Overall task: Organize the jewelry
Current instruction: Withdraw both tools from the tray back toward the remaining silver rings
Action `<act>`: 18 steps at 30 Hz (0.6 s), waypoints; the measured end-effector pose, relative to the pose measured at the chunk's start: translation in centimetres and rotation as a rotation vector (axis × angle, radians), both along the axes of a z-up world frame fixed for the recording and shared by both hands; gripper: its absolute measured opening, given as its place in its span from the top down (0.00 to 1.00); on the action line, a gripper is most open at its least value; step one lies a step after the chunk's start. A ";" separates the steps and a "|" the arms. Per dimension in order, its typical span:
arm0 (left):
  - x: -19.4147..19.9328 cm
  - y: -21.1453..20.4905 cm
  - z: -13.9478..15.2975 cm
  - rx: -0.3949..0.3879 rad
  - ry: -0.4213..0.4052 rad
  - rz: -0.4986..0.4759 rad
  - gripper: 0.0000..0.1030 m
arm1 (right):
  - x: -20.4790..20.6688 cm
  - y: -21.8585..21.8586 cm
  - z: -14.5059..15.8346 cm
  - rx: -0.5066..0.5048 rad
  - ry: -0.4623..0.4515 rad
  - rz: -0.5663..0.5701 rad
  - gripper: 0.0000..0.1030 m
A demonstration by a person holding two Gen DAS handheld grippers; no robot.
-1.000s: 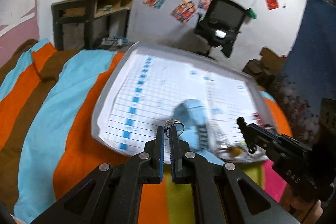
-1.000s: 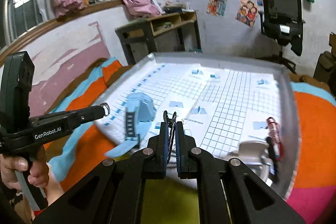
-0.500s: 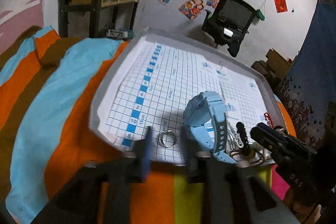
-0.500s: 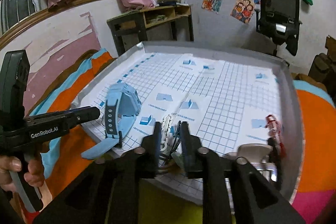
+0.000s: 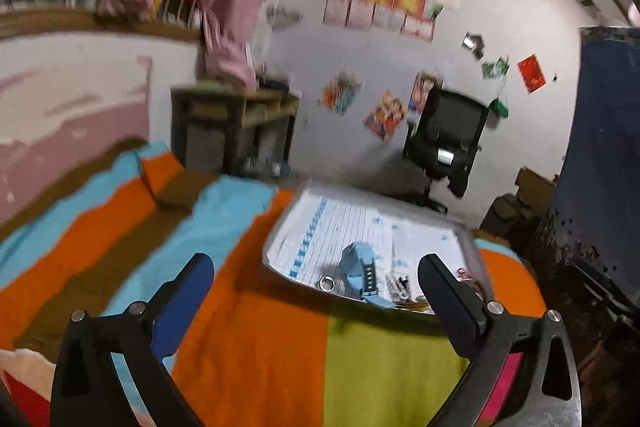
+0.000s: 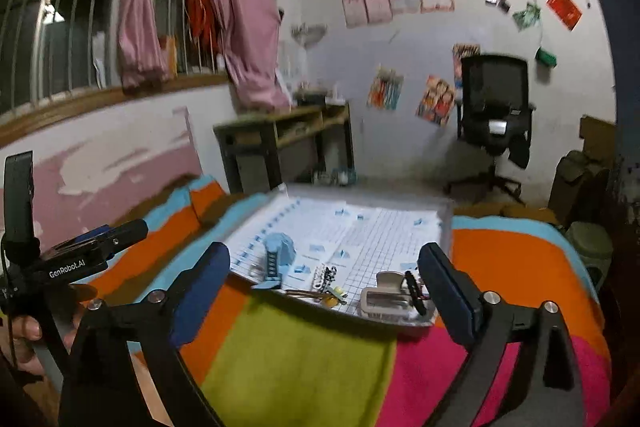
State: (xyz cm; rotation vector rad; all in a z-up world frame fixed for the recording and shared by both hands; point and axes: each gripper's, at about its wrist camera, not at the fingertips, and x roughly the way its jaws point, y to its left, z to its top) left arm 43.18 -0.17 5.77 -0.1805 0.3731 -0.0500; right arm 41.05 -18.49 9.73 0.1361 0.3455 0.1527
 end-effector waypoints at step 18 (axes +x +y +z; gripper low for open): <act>-24.0 0.0 1.4 0.088 -0.170 -0.055 0.00 | -24.6 0.7 2.6 -0.009 -0.193 -0.072 0.01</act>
